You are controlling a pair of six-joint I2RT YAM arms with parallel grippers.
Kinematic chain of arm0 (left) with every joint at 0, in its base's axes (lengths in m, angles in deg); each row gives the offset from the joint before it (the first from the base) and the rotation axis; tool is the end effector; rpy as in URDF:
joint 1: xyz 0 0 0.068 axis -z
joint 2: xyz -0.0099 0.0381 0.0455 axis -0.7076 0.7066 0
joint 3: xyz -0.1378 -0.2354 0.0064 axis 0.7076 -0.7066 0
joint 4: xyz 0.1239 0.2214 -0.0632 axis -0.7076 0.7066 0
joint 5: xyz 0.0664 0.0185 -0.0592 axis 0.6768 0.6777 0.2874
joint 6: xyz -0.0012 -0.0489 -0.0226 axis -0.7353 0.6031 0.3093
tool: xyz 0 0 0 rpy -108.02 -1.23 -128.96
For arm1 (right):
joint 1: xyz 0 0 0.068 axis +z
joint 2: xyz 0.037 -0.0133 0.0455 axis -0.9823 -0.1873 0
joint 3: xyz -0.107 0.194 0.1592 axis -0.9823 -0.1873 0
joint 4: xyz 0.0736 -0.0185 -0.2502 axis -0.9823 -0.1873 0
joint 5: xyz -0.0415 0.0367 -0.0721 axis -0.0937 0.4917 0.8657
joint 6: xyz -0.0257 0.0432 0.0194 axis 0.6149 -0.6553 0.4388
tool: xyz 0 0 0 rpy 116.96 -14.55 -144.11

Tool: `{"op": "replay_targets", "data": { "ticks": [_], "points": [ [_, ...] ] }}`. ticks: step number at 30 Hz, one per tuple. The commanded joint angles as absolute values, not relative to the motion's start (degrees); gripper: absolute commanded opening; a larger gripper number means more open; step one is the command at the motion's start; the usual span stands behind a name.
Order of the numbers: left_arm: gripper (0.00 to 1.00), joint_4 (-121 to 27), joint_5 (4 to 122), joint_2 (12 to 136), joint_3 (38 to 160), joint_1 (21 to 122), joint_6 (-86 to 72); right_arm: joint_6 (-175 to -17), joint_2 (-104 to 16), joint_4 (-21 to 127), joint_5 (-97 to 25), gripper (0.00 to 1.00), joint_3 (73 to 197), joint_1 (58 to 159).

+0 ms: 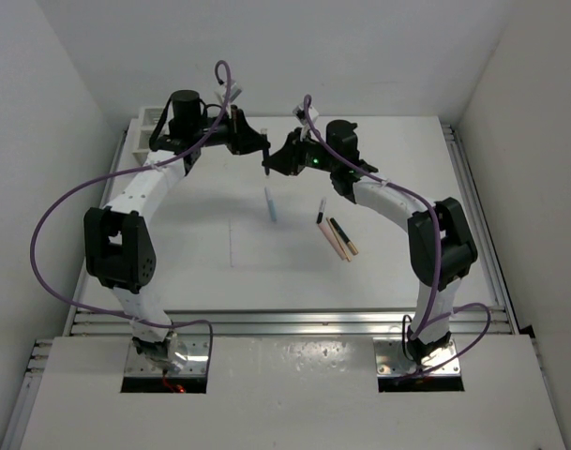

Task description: Organize the makeup

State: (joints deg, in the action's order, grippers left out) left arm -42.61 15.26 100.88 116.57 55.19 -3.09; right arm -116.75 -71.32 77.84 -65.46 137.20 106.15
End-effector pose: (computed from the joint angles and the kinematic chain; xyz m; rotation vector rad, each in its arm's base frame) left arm 0.4072 -0.1029 0.3524 0.6220 1.7729 -1.1995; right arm 0.3886 0.2214 0.2798 -0.5104 1.7444 1.2278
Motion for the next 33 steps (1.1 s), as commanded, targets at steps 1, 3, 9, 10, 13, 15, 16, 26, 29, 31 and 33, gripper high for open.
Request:
{"op": "replay_targets", "data": {
  "ticks": [1, 3, 9, 10, 13, 15, 16, 26, 29, 31, 33],
  "points": [
    [0.00, -44.94, 17.02, 101.60, 117.40, 55.50, -4.11, -116.38, -70.57, 80.20, -67.35, 0.25, 139.10, 106.81],
    [0.00, -43.54, 17.90, 102.13, 118.27, 55.50, -5.68, -115.24, -70.57, 78.71, -66.04, 0.64, 138.75, 106.54],
    [0.00, -39.85, 27.81, 106.96, 128.28, 48.48, -11.22, -112.43, -69.17, 71.86, -59.62, 1.00, 138.04, 104.18],
    [0.00, -39.23, 29.92, 107.93, 132.13, 45.86, -14.11, -112.60, -68.55, 71.51, -57.62, 1.00, 137.17, 103.73],
    [0.00, -42.27, 41.60, 111.79, 136.46, 42.15, -18.94, -111.99, -66.01, 70.19, -54.97, 1.00, 134.44, 101.80],
    [0.00, -47.02, 49.25, 113.38, 137.88, 38.90, -20.46, -108.93, -65.47, 68.18, -54.61, 1.00, 133.03, 100.66],
    [0.00, -49.83, 51.19, 114.26, 137.88, 37.84, -21.07, -108.22, -65.30, 66.07, -54.09, 1.00, 132.94, 100.48],
    [0.00, -67.51, 58.41, 129.11, 143.50, 32.91, -28.89, -101.35, -63.72, 55.25, -47.05, 1.00, 131.19, 98.72],
    [0.00, -67.52, 59.64, 131.75, 144.21, 32.39, -28.90, -100.39, -63.63, 52.18, -45.38, 1.00, 131.10, 98.28],
    [0.00, -67.52, 58.34, 132.28, 144.21, 32.38, -28.37, -99.60, -63.36, 50.33, -44.51, 1.00, 130.92, 98.45],
    [0.00, -67.52, 57.81, 132.28, 142.38, 32.38, -27.67, -99.07, -62.92, 49.36, -43.45, 1.00, 130.49, 98.28]
  ]
}}
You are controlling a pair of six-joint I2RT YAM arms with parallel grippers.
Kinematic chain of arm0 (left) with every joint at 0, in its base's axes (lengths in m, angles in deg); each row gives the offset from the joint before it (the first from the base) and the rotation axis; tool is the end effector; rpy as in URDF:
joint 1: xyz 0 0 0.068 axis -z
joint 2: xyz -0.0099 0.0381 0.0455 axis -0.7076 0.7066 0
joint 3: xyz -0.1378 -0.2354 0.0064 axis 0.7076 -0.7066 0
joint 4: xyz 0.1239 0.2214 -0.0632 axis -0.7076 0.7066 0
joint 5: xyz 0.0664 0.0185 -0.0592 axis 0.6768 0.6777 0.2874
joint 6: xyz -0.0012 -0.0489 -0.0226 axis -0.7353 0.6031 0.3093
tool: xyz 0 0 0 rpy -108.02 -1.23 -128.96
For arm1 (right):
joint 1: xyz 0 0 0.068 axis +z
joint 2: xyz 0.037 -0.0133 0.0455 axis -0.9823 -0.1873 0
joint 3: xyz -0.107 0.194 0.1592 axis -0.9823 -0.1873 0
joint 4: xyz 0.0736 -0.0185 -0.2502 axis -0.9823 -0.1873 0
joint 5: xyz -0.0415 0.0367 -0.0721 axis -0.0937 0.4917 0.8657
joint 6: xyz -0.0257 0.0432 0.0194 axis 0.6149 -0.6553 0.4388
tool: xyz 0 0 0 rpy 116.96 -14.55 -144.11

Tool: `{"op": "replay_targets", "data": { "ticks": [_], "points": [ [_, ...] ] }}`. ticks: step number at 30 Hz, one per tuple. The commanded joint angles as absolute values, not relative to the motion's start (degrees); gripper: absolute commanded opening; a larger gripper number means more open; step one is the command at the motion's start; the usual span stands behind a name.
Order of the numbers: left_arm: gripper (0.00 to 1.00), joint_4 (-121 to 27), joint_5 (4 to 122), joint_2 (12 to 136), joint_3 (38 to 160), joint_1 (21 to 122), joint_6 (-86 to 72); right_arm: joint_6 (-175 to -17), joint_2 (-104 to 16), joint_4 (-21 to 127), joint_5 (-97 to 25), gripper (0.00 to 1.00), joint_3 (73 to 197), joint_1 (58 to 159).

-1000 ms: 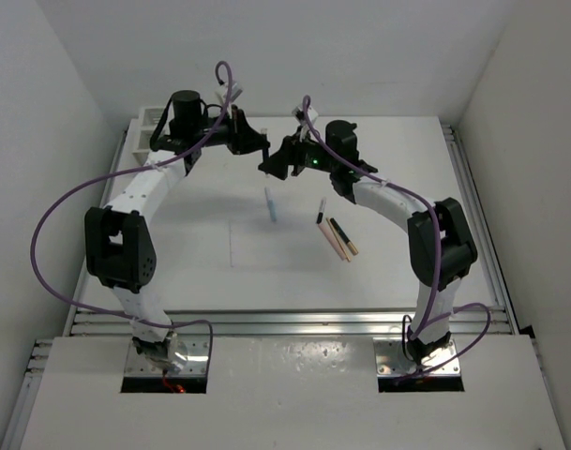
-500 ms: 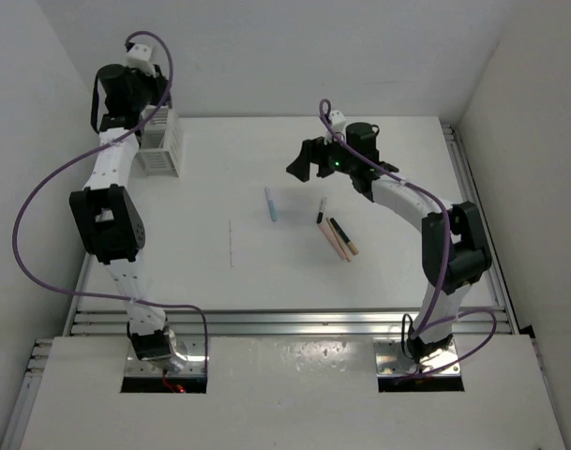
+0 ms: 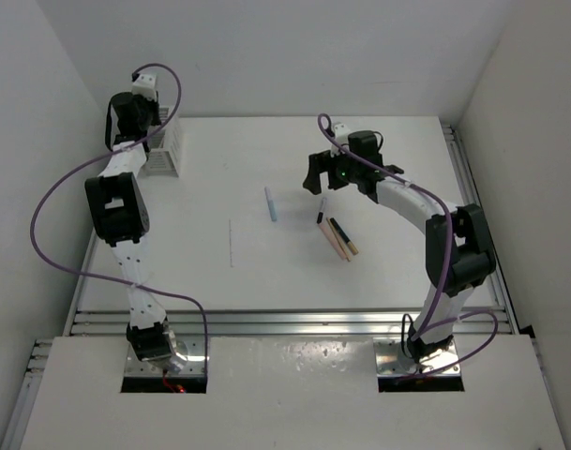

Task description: Organize the makeup

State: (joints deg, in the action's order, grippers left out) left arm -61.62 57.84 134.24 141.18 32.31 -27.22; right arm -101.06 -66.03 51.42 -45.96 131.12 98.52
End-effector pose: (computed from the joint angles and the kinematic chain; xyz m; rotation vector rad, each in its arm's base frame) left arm 0.5549 0.1169 0.2559 0.1135 1.6481 0.0878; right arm 0.3839 0.1457 0.2347 -0.3216 2.1700 0.6334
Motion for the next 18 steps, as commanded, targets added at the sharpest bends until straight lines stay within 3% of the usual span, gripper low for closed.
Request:
{"op": "replay_targets", "data": {
  "ticks": [1, 3, 4, 5, 9, 12, 14, 18],
  "points": [
    [0.00, -67.52, 57.80, 132.28, 140.80, 32.38, -27.67, -98.90, -62.49, 48.83, -43.01, 1.00, 130.31, 98.28],
    [0.00, -67.52, 57.80, 132.28, 140.17, 32.38, -27.67, -98.54, -62.13, 48.30, -42.22, 1.00, 129.96, 98.28],
    [0.08, -67.52, 57.80, 132.28, 139.56, 32.38, -27.67, -98.54, -62.13, 48.12, -42.04, 1.00, 129.96, 98.28],
    [0.31, -66.91, 57.80, 132.28, 139.55, 31.86, -27.67, -98.02, -62.13, 47.08, -41.08, 1.00, 130.13, 98.37],
    [0.65, -65.51, 57.80, 131.05, 139.55, 31.86, -26.97, -97.66, -62.74, 39.79, -37.22, 1.00, 132.67, 97.75],
    [0.72, -63.14, 57.80, 128.25, 139.55, 31.33, -27.58, -97.49, -63.88, 29.26, -34.58, 0.88, 135.40, 96.88],
    [0.73, -61.47, 57.80, 125.88, 139.55, 31.33, -28.28, -96.17, -64.41, 24.69, -33.08, 0.70, 136.11, 96.96],
    [0.73, -53.32, 57.80, 120.87, 139.55, 31.33, -30.12, -96.60, -64.42, 20.26, -32.29, 0.49, 132.95, 97.05]
  ]
}}
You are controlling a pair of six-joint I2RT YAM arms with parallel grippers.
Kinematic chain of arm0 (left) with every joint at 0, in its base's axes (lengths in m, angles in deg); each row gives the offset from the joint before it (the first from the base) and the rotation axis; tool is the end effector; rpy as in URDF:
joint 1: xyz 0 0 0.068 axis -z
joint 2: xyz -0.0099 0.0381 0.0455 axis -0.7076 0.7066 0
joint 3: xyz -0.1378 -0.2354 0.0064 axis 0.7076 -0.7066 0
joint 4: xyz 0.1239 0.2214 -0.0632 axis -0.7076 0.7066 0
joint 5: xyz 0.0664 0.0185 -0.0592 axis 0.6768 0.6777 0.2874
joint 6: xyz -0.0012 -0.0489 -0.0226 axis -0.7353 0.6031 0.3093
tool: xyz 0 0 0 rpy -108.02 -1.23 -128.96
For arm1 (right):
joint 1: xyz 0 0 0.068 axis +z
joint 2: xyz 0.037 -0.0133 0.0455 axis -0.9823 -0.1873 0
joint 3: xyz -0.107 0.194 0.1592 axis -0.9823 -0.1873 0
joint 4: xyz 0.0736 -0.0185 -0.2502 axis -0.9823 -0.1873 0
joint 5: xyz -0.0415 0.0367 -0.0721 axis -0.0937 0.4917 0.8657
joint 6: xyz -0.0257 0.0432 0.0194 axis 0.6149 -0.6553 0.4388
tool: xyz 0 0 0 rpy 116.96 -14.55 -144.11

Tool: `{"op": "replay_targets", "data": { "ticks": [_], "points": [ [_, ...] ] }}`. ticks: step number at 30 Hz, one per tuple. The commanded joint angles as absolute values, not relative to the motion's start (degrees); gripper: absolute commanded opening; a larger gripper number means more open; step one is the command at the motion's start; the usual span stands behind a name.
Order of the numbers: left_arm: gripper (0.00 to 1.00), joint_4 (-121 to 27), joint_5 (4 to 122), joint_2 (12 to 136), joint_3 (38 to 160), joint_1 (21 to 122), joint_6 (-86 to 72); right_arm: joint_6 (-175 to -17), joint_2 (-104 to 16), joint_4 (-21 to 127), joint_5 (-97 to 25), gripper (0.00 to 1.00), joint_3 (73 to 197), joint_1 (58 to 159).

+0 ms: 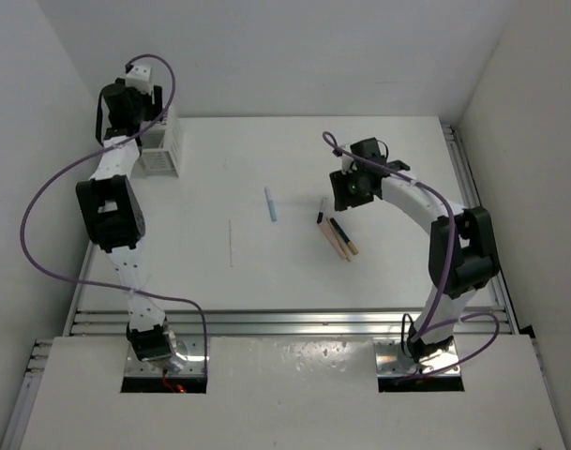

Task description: Organize the makeup

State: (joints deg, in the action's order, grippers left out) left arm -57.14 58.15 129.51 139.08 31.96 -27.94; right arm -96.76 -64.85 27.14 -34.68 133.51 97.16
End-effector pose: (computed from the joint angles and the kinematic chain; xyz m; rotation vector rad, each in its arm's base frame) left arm 0.5396 0.1171 0.2789 0.1113 1.6801 0.0991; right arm 0.3636 0.1217 0.2218 -0.2744 2.5217 0.3081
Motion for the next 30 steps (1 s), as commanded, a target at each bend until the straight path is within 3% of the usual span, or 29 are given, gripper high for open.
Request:
{"op": "replay_targets", "data": {
  "ticks": [1, 3, 6, 12, 16, 23, 30],
  "points": [
    [0.72, -51.20, 56.32, 119.55, 138.94, 32.02, -31.26, -96.87, -63.63, 20.35, -32.28, 0.49, 132.16, 97.22],
    [0.58, -46.72, 55.78, 114.39, 136.84, 33.25, -33.81, -98.19, -63.01, 21.83, -32.20, 0.49, 129.17, 97.03],
    [0.54, -36.87, 56.57, 107.87, 129.47, 38.34, -40.66, -99.25, -61.61, 22.98, -32.02, 0.55, 126.80, 97.22],
    [0.61, -23.06, 57.88, 94.94, 111.98, 47.66, -29.02, -100.04, -61.78, 21.50, -32.02, 0.67, 126.18, 97.22],
    [0.61, -20.06, 62.09, 92.65, 100.56, 54.07, -13.48, -100.47, -61.26, 20.09, -31.59, 0.67, 125.74, 97.31],
    [0.62, -20.06, 70.44, 93.43, 93.16, 64.01, -5.61, -101.00, -58.80, 19.30, -30.18, 0.67, 121.87, 97.23],
    [0.62, -19.54, 73.88, 94.49, 90.52, 64.55, -0.34, -100.91, -55.28, 18.06, -28.86, 0.67, 116.51, 97.40]
  ]
}}
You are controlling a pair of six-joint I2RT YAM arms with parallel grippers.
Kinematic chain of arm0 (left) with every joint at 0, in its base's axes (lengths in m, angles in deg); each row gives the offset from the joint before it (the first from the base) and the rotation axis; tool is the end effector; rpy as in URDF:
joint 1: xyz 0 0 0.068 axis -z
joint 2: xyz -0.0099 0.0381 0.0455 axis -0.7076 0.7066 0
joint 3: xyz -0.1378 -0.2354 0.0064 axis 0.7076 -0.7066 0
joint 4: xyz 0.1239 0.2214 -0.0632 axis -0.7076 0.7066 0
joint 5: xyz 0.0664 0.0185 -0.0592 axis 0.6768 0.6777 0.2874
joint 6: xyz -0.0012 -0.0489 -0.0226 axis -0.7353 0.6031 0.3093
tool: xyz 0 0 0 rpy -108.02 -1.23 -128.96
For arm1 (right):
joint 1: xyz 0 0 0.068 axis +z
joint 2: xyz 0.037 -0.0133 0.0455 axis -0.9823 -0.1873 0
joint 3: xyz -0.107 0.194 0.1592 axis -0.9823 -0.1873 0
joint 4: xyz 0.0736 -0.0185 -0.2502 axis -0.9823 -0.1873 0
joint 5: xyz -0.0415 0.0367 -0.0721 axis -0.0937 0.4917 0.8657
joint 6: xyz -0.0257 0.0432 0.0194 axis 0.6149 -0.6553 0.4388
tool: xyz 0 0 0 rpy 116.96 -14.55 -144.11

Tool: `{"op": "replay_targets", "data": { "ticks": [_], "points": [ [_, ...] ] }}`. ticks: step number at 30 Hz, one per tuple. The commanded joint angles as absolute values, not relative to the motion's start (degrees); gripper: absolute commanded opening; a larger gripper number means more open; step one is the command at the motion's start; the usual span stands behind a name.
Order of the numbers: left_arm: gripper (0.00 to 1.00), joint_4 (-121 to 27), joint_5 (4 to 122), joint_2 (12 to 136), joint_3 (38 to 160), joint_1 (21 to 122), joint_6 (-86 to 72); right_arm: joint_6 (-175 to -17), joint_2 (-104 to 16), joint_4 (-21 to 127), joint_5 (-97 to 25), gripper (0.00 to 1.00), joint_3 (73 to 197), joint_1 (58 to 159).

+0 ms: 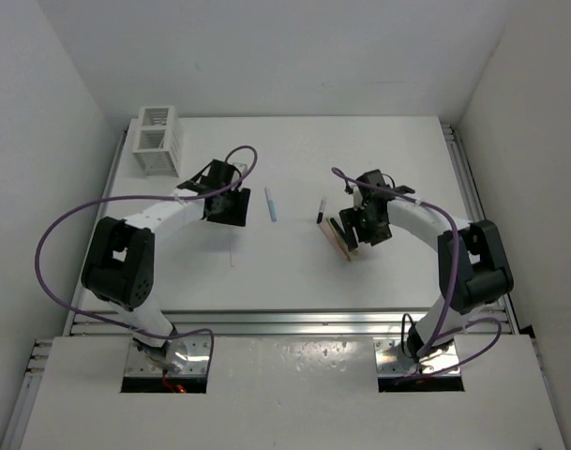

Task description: Organize the makeup

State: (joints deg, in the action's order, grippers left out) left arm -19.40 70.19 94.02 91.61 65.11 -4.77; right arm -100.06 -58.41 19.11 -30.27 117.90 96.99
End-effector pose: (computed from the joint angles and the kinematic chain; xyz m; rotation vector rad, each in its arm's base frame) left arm 0.3257 -0.1197 0.2118 0.1403 2.5693 -0.2498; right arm 0.2969 0.0962 0.1729 -0.1797 2.8231 0.1503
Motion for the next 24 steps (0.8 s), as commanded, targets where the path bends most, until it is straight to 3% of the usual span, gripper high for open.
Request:
{"op": "replay_targets", "data": {
  "ticks": [1, 11, 14, 15, 19, 24],
  "points": [
    [0.61, -19.54, 73.89, 96.32, 90.51, 64.55, 0.45, -101.18, -54.93, 17.98, -28.86, 0.67, 114.86, 97.40],
    [0.53, -16.55, 77.40, 104.86, 90.60, 66.92, 3.18, -100.65, -50.09, 17.71, -25.17, 0.67, 110.45, 97.31],
    [0.41, -17.25, 78.72, 105.39, 88.93, 66.92, 3.80, -100.04, -49.91, 17.45, -24.64, 0.67, 110.27, 97.31],
    [0.29, -17.25, 79.50, 106.00, 88.93, 66.92, 3.80, -100.21, -49.83, 17.28, -24.46, 0.67, 110.27, 97.31],
    [0.00, -17.78, 80.65, 106.53, 89.54, 66.92, 4.32, -99.42, -49.83, 17.45, -23.85, 0.67, 110.62, 97.31],
    [0.00, -17.78, 81.71, 106.53, 94.89, 65.09, 1.61, -98.54, -49.56, 18.76, -23.67, 0.67, 111.67, 97.49]
  ]
}}
